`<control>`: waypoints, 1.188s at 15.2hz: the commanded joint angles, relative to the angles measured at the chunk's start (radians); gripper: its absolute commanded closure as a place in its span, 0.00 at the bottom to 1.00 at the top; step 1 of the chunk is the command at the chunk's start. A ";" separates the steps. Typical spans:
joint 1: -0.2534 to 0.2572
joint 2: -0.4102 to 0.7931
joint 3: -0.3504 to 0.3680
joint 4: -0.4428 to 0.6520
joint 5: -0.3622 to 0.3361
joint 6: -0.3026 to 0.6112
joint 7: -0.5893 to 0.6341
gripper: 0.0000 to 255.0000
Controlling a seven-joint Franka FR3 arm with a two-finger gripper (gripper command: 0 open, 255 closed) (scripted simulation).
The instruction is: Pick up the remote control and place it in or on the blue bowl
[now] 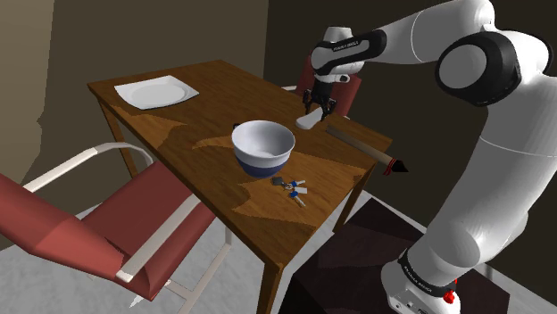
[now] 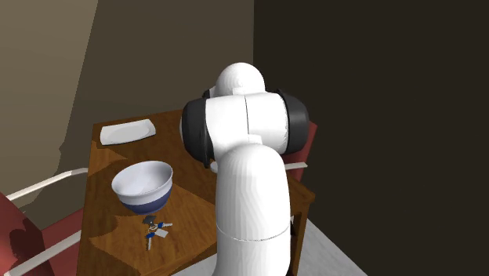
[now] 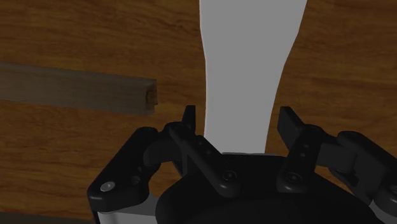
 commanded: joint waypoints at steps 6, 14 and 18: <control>0.001 -0.027 0.000 0.061 -0.003 -0.087 0.005 1.00; 0.001 -0.045 -0.001 0.144 -0.005 -0.189 0.007 1.00; 0.001 -0.049 -0.001 0.193 -0.006 -0.241 0.008 1.00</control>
